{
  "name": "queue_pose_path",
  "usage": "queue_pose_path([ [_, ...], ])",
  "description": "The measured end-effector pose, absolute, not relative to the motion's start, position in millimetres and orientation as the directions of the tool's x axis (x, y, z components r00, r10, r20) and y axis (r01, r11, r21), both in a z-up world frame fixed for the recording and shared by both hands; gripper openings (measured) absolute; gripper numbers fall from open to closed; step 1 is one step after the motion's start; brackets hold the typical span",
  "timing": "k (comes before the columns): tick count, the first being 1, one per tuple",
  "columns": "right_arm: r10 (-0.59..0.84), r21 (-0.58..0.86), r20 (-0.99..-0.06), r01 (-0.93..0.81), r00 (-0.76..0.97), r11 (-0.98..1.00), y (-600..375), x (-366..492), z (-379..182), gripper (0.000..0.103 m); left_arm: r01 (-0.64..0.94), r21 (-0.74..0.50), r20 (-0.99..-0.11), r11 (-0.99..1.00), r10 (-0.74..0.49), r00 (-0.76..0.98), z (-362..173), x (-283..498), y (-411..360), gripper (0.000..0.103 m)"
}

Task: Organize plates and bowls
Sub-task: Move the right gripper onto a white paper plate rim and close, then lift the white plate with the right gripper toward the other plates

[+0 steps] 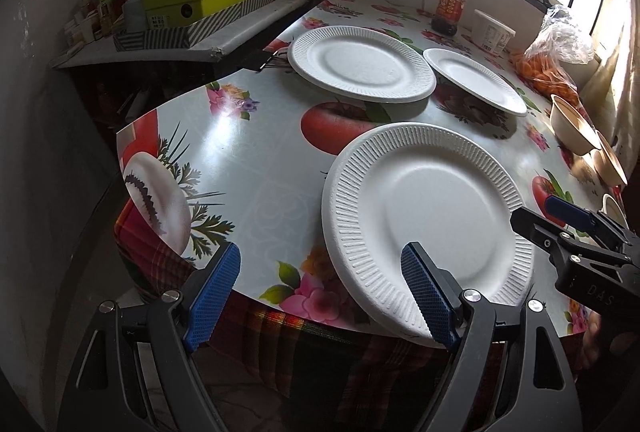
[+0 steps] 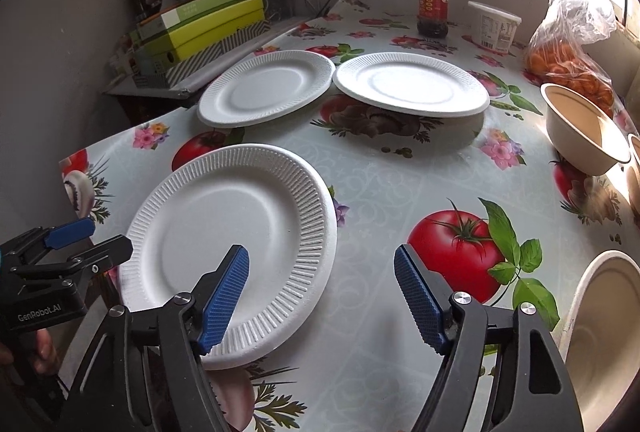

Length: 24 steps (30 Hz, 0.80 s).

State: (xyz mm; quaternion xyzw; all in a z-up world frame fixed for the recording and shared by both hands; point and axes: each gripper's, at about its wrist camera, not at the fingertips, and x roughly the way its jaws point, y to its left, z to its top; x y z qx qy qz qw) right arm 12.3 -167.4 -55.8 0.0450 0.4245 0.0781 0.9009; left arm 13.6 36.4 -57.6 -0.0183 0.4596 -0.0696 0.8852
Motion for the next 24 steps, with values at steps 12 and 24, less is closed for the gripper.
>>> queue_pose_path([
  [12,0.189,0.173,-0.764,-0.087,0.616,0.981,-175.9,25.2,-61.6,0.033,0.191,-0.134,-0.825,0.973,-0.216,0.522,-61.4,32.4,6.9,0.083],
  [24,0.125,0.163,-0.758,0.001,0.64,0.987,-191.2,42.5,-61.3,0.02,0.195,-0.125,-0.829,0.973,-0.21,0.518,-61.3,50.5,-2.0,0.083],
])
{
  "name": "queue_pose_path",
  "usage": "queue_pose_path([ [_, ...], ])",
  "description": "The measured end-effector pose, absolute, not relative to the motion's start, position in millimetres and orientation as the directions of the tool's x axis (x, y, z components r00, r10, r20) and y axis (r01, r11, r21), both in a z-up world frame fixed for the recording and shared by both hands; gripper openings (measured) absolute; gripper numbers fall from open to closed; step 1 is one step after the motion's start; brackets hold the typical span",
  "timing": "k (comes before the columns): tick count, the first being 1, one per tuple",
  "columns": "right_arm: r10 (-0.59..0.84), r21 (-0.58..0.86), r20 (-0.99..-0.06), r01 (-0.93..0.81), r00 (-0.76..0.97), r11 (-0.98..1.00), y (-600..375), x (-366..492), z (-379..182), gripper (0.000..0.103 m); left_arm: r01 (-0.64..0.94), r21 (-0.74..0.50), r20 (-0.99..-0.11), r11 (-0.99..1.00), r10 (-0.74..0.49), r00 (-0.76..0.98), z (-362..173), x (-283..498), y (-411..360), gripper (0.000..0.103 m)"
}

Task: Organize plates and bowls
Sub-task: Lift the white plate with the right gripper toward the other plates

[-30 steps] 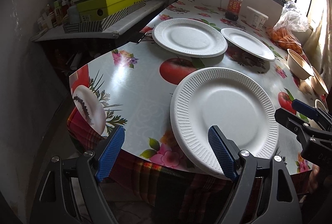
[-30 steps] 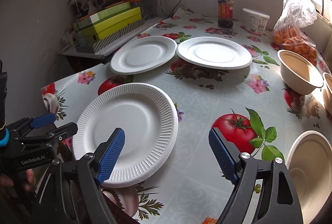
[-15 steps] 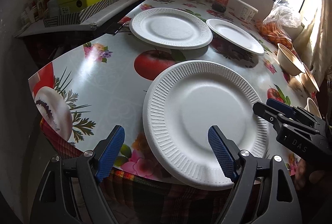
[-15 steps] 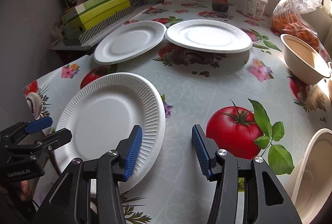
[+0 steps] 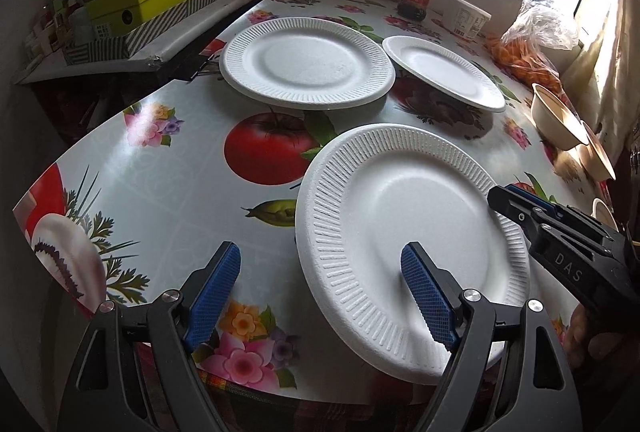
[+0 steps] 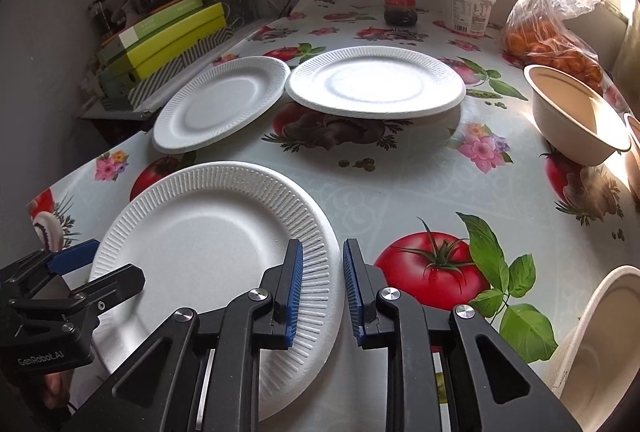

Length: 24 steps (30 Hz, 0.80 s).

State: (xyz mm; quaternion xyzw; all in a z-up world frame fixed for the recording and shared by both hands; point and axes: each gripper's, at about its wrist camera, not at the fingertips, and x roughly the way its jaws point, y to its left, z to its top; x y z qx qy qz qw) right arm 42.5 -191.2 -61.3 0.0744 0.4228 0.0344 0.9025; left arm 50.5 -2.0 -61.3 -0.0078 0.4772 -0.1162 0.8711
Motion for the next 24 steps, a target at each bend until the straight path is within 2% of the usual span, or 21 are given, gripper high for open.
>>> queue_pose_path([
  [13,0.049,0.115,-0.752,0.059,0.657,0.992,-193.2,54.5,-57.9,0.021,0.16,-0.14,-0.833,0.977,-0.203,0.514,-61.7,70.9,-0.5,0.083],
  [17,0.06,0.139,-0.741,0.065,0.668,0.988,-195.6,51.5,-52.3,0.026,0.155,-0.138,-0.83,0.978,-0.2,0.52,-57.2,74.9,1.0,0.083],
  [20,0.082,0.161,-0.732,0.054,0.677,0.985,-196.7,46.2,-43.2,0.035,0.156,-0.129,-0.827,0.979,-0.193,0.528,-51.4,76.3,3.1,0.083],
  [24,0.111,0.187,-0.697,0.031,0.709,0.982,-200.3,36.0,-17.3,0.037,0.154,-0.121,-0.818,0.981,-0.186,0.544,-40.0,79.5,11.1,0.083],
])
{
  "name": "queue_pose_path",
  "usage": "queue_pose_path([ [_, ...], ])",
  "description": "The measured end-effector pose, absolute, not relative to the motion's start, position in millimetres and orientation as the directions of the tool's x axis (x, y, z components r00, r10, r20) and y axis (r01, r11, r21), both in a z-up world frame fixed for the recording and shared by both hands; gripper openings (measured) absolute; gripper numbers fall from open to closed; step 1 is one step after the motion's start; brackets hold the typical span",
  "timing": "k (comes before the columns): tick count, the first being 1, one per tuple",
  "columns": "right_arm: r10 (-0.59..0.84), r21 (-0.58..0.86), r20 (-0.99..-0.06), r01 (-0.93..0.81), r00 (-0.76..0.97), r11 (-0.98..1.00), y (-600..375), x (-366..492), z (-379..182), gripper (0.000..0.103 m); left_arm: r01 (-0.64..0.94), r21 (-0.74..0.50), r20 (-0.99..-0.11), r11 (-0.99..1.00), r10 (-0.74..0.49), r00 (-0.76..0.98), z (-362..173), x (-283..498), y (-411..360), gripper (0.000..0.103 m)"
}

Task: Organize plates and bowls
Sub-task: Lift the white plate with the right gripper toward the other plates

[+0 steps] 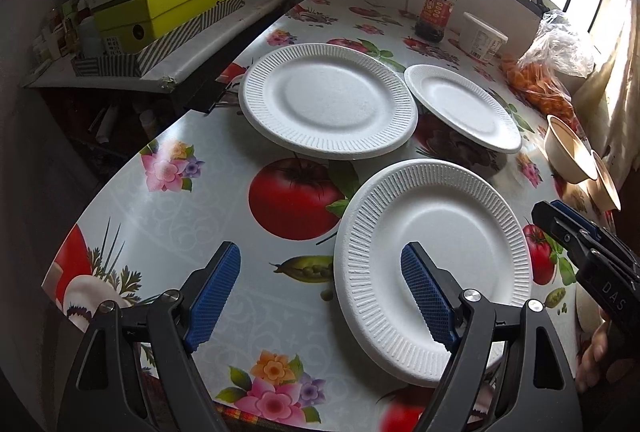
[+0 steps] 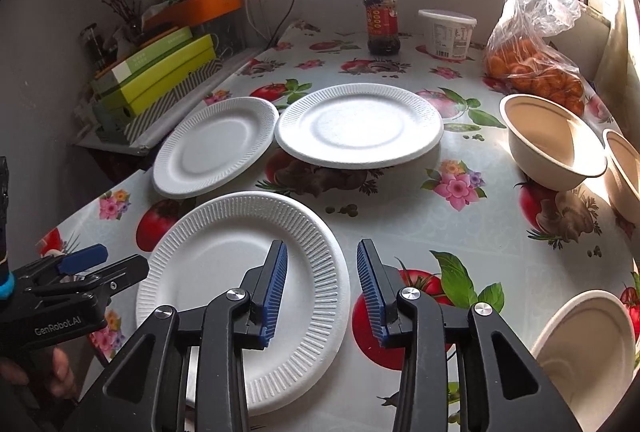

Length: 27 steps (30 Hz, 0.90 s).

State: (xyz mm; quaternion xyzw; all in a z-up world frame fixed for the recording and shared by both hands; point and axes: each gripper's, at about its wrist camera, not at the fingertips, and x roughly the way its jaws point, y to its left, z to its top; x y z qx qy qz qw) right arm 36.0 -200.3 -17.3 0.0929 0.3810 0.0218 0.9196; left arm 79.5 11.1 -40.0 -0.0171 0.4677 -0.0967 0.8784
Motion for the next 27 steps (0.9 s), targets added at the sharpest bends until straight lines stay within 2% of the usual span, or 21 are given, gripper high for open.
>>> queue_pose_path([
  [5,0.145,0.217,-0.669,0.005,0.729,0.976,-205.5,29.9,14.2,0.041,0.126,-0.143,-0.807,0.982,-0.189,0.56,-24.0,87.9,32.6,0.083],
  [16,0.212,0.167,-0.62,-0.137,0.755,0.976,-207.2,56.0,72.9,0.041,0.076,-0.181,-0.779,0.981,-0.19,0.598,8.7,109.3,73.7,0.083],
  [21,0.282,0.177,-0.633,-0.22,0.721,0.959,-206.5,93.5,72.4,0.041,0.047,-0.19,-0.788,0.981,-0.181,0.589,9.0,127.8,82.2,0.083],
  [27,0.336,0.17,-0.695,-0.308,0.636,0.936,-195.5,143.0,52.5,0.038,0.034,-0.22,-0.817,0.975,-0.203,0.539,-7.3,155.3,82.1,0.083],
])
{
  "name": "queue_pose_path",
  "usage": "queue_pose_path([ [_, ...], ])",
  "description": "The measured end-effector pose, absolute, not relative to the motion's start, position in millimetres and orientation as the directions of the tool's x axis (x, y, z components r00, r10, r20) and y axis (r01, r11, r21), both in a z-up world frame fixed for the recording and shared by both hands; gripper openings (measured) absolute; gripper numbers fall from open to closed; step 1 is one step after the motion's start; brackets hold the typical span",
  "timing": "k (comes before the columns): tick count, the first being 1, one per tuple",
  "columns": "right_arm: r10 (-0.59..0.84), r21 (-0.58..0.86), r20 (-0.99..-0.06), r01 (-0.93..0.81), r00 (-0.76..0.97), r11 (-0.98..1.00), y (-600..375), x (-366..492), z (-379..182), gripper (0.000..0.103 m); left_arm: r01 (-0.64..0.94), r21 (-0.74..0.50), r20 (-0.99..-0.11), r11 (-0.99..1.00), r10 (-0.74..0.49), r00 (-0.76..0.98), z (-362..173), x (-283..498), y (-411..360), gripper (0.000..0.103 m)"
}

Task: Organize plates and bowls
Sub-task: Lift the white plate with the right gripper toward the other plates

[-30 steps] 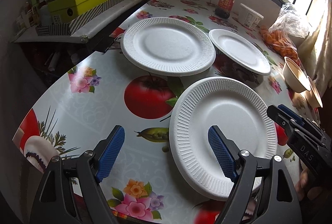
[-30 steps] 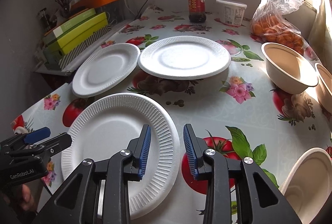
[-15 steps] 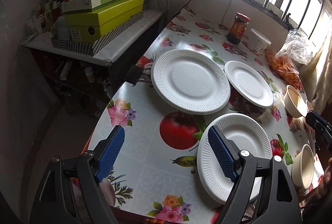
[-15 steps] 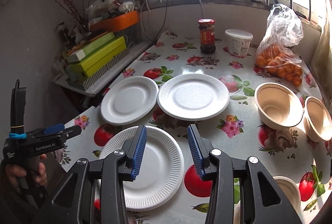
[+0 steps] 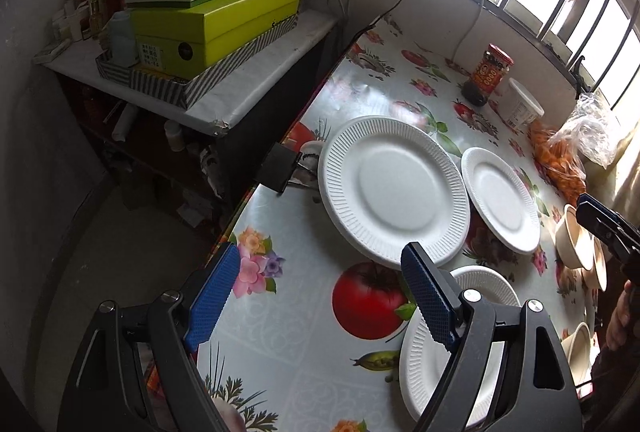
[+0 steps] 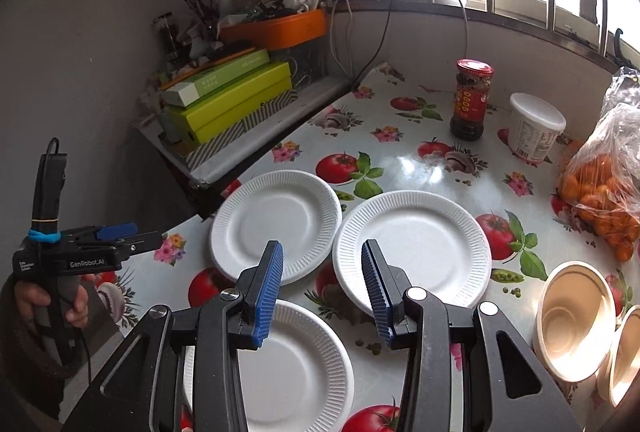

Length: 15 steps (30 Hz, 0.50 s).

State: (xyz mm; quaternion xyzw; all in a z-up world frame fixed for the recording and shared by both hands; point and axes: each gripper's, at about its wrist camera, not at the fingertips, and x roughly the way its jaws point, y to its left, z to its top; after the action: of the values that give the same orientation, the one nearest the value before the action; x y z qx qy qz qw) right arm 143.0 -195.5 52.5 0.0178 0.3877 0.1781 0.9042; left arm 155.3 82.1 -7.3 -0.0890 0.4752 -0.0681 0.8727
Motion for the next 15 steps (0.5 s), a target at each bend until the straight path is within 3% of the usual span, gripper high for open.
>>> queue_pose_path([
  [3,0.363,0.192,-0.722,-0.334,0.588,0.923,-192.9,171.8,38.9,0.03,0.012,-0.217,-0.832,0.976,-0.191,0.521,-18.1,166.1,81.1,0.077],
  [15,0.418,0.263,-0.799,-0.374,0.433,0.889,-171.2,248.2,4.3,0.028,0.001,-0.178,-0.86,0.984,-0.157,0.486,-26.3,203.7,70.3,0.076],
])
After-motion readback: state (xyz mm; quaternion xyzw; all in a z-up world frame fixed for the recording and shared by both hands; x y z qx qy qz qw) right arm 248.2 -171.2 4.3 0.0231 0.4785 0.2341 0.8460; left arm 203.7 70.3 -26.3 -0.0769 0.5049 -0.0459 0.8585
